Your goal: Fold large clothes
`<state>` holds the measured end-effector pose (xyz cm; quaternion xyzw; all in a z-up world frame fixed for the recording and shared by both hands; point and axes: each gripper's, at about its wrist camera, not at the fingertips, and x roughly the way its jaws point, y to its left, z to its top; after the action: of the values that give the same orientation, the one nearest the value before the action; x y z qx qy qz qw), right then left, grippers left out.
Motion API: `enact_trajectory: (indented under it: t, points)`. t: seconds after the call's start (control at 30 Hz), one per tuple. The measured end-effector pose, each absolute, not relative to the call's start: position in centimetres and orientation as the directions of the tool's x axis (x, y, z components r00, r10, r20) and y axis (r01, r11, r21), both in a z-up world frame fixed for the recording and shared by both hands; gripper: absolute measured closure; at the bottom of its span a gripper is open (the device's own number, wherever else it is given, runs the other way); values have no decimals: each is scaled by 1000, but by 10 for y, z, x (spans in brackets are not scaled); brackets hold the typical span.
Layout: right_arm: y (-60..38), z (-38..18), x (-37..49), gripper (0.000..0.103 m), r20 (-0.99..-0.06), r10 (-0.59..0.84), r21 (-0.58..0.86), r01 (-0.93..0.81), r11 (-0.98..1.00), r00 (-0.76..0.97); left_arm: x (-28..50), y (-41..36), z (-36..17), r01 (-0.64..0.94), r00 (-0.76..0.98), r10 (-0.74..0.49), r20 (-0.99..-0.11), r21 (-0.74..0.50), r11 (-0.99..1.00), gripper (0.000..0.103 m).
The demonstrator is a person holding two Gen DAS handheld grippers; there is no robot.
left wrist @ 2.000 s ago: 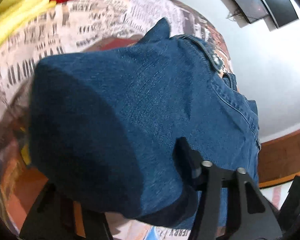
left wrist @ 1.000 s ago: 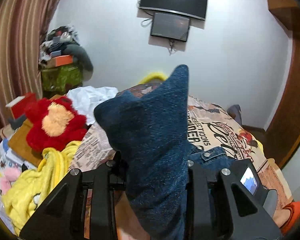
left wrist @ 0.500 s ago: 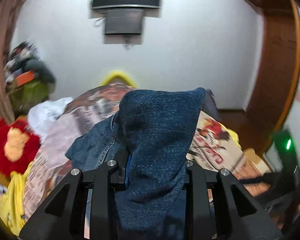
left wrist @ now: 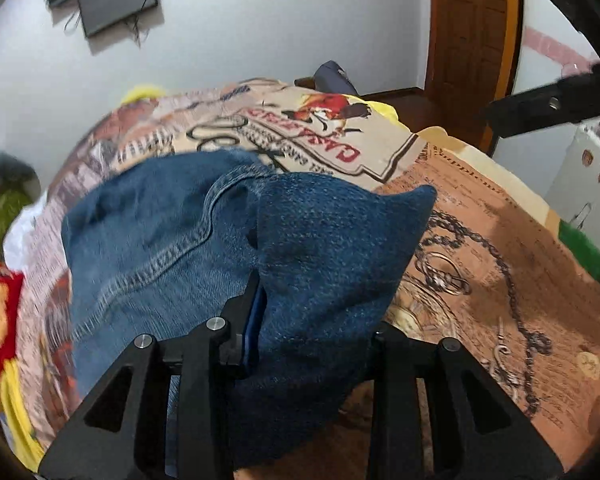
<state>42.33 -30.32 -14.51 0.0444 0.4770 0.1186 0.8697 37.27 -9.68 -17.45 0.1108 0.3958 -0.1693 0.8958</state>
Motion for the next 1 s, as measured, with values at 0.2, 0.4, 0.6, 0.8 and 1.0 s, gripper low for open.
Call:
enact_trajectory:
  t: [0.2, 0.4, 0.6, 0.8, 1.0]
  points:
    - [-278, -144, 406, 4, -813, 288, 199, -224, 954, 507, 355, -94, -173, 389, 592, -212, -778, 45, 920, 62]
    - [-249, -140, 397, 4, -806, 331, 220, -271, 937, 491, 334, -80, -154, 418, 523, -330, -786, -100, 903, 17]
    - [-213, -139, 396, 4, -800, 368, 230, -324, 918, 473, 322, -41, -129, 342, 585, -281, -761, -82, 936, 16]
    - [-172, -148, 405, 4, -803, 405, 247, -374, 894, 437, 337, 24, -121, 187, 625, -195, -756, -98, 977, 13]
    - [-143, -189, 422, 4, -848, 398, 256, -387, 886, 350, 354, 66, -154, 94, 575, -127, -809, -88, 992, 13]
